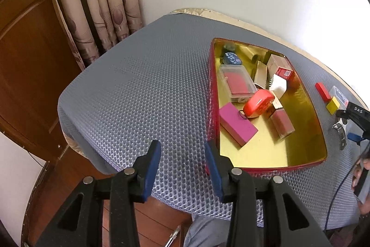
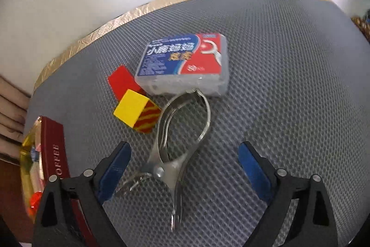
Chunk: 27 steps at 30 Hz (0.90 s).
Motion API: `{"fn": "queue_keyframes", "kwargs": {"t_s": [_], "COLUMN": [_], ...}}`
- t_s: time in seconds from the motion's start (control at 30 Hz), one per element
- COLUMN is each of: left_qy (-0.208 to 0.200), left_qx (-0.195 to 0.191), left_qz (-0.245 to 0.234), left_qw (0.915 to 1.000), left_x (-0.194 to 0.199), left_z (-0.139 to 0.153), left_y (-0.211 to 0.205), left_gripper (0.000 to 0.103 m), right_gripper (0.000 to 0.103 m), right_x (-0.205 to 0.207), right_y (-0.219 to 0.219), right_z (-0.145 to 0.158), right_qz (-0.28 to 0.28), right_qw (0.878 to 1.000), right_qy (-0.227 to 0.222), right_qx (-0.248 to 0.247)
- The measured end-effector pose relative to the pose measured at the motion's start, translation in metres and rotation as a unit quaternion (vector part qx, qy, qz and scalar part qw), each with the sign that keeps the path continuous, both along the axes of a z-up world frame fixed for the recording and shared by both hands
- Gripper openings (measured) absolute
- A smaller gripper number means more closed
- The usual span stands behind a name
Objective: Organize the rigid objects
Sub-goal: 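Move the right gripper to the metal clip and grasp it, then grasp the yellow block with the left gripper while the right gripper holds the metal clip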
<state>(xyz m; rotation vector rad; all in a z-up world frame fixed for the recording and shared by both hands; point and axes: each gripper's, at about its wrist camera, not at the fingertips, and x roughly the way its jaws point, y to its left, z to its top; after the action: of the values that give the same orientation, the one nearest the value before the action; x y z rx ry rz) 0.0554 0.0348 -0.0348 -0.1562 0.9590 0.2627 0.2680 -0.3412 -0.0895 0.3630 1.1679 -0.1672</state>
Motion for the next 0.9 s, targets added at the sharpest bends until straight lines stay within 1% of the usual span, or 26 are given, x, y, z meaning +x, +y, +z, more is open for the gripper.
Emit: {"fn": "queue_keyframes", "kwargs": {"t_s": [0.07,0.1,0.13,0.17,0.2,0.23,0.3,0.43,0.5,0.6,0.63,0.7,0.77,0.83,0.87,0.9], "left_qy": [0.001,0.002,0.002,0.001,0.001,0.000,-0.004,-0.018,-0.031,-0.049,-0.054,-0.067,-0.073,-0.078,-0.079,-0.082], "left_qx": [0.002,0.002,0.002,0.002,0.002,0.003,0.005,0.021,0.038,0.058,0.062,0.066,0.055,0.037,0.030,0.017], "left_qz": [-0.002,-0.003,-0.003,-0.002,-0.001,0.000,0.003,0.002,-0.006,-0.028,-0.038,-0.067,-0.104,-0.154,-0.168,-0.197], "left_qw": [1.0000,1.0000,1.0000,1.0000,1.0000,1.0000,1.0000,0.9996,0.9988,0.9968,0.9959,0.9933,0.9903,0.9842,0.9821,0.9769], "left_x": [0.000,-0.001,-0.001,-0.001,-0.002,-0.002,-0.004,-0.008,-0.012,-0.017,-0.019,-0.021,-0.017,-0.004,0.001,0.011], "left_z": [0.000,0.000,0.000,0.000,0.001,0.001,0.003,0.010,0.016,0.027,0.030,0.039,0.047,0.057,0.060,0.064], "left_y": [-0.001,-0.001,-0.001,-0.001,-0.002,-0.002,-0.002,-0.006,-0.014,-0.030,-0.036,-0.054,-0.073,-0.102,-0.111,-0.128], "left_gripper": [0.041,0.041,0.041,0.041,0.041,0.041,0.041,0.041,0.041,0.041,0.041,0.041,0.041,0.041,0.041,0.041], "right_gripper": [0.081,0.072,0.060,0.053,0.048,0.043,0.038,0.038,0.038,0.038,0.038,0.038,0.038,0.039,0.040,0.040], "right_x": [0.000,-0.002,-0.002,-0.003,0.002,0.000,-0.007,-0.029,-0.036,-0.046,-0.050,-0.050,-0.054,-0.059,-0.062,-0.066], "right_y": [0.007,0.008,0.008,0.008,0.016,0.012,0.004,-0.034,-0.056,-0.079,-0.085,-0.096,-0.093,-0.092,-0.093,-0.095], "right_z": [-0.001,0.000,0.001,0.002,0.001,0.002,0.003,0.005,0.002,0.002,0.002,0.003,0.002,0.001,0.000,0.000], "right_qz": [0.013,0.024,0.034,0.045,0.056,0.066,0.083,0.088,0.086,0.094,0.099,0.109,0.126,0.130,0.129,0.128], "right_qw": [0.999,0.998,0.998,0.996,0.996,0.995,0.994,0.993,0.993,0.991,0.990,0.989,0.984,0.982,0.982,0.982], "right_qy": [-0.001,-0.002,-0.001,0.000,0.002,0.002,0.003,-0.001,-0.007,-0.015,-0.020,-0.032,-0.044,-0.060,-0.068,-0.077], "right_qx": [-0.037,-0.052,-0.061,-0.072,-0.075,-0.070,-0.074,-0.079,-0.082,-0.099,-0.098,-0.099,-0.117,-0.121,-0.117,-0.111]}}
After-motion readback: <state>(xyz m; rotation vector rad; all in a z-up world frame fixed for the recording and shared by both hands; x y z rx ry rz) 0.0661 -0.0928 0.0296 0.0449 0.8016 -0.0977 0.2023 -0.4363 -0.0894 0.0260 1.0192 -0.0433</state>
